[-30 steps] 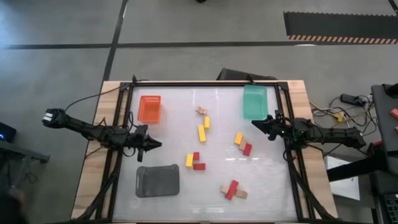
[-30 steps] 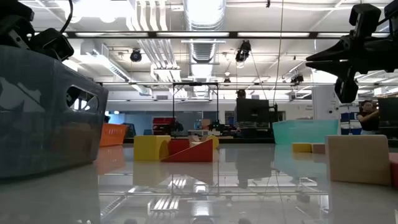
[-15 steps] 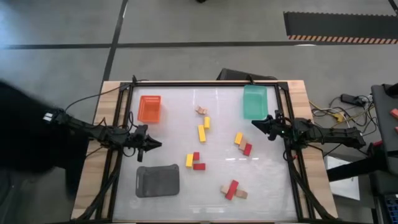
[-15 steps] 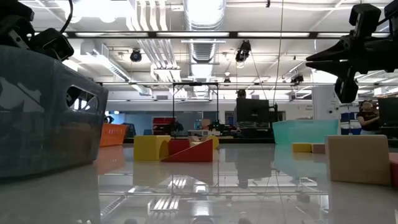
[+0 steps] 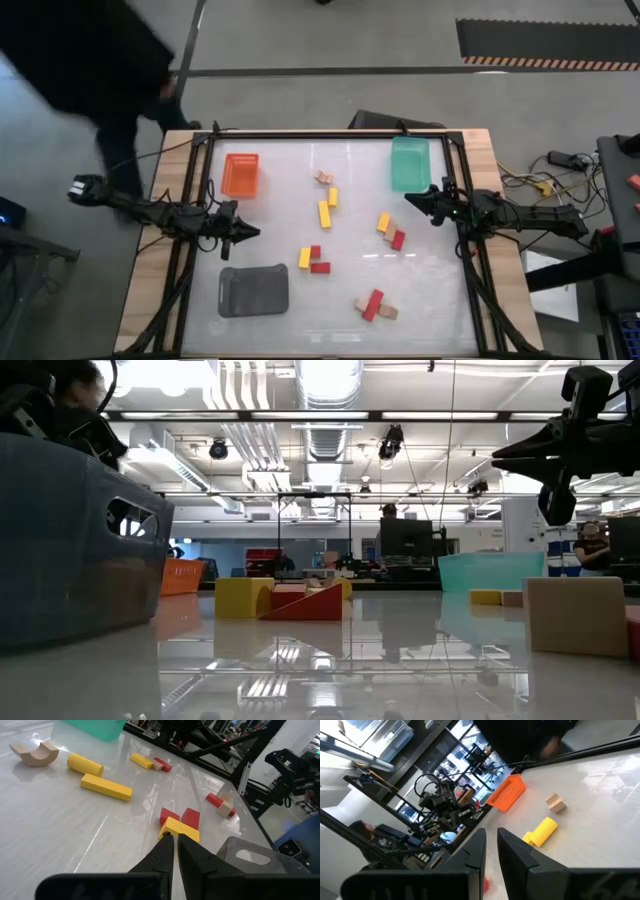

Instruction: Sort & place blocks by color

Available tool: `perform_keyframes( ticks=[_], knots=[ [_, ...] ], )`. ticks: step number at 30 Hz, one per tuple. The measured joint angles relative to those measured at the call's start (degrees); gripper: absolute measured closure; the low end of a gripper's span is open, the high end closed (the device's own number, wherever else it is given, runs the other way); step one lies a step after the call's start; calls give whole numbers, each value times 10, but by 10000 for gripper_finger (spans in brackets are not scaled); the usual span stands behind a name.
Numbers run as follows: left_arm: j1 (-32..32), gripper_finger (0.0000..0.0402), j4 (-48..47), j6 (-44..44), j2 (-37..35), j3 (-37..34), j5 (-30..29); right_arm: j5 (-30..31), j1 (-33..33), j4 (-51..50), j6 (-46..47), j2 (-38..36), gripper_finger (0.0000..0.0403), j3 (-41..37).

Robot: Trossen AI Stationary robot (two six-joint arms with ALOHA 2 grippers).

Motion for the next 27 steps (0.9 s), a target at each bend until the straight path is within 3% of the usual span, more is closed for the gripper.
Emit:
perform_keyframes(
  ticks=[5,12,19,24,27],
  knots=[
    [0,393,0,0,0,0,0,2,0,19,1,0,364,0],
    [0,393,37,-10,2,0,-16,19,0,141,63,0,364,0],
    [0,393,259,-23,3,0,-26,56,0,256,-24,0,364,3],
    [0,393,424,52,2,2,-36,69,0,255,-87,10,364,40],
    [0,393,475,107,3,10,-37,75,0,252,-119,26,364,69]
  ],
)
